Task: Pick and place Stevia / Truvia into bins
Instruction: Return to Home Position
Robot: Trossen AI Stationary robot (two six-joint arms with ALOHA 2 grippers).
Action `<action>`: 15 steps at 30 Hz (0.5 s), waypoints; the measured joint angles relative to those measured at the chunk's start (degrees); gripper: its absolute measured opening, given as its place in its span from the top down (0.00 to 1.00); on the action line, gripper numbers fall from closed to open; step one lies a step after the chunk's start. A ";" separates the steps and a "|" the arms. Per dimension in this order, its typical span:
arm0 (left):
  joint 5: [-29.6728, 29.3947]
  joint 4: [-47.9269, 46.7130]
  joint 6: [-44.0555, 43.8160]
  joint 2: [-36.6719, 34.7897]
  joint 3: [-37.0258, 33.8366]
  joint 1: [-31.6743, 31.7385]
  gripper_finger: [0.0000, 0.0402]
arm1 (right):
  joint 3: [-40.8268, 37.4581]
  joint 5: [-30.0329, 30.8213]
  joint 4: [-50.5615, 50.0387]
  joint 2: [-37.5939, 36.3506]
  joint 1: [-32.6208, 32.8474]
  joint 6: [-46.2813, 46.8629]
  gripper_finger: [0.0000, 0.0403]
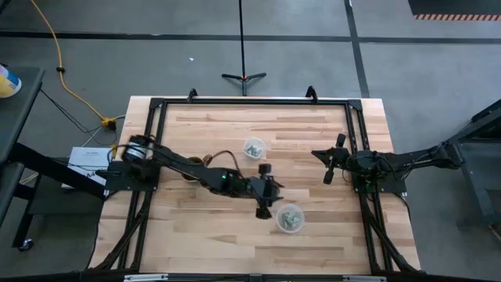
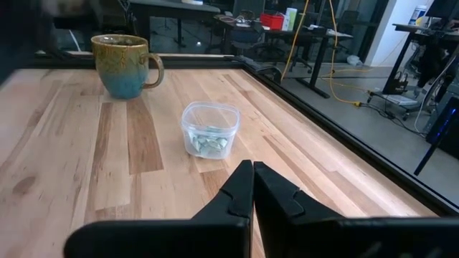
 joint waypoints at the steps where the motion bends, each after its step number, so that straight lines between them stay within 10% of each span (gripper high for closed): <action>1: -0.23 0.91 0.04 -1.89 -1.67 0.00 0.50 | 0.00 0.05 0.00 0.00 0.01 0.00 0.99; 15: 0.45 31.00 -0.79 -38.04 -46.93 5.89 0.89 | 0.00 0.61 0.02 -0.02 -0.01 0.06 1.00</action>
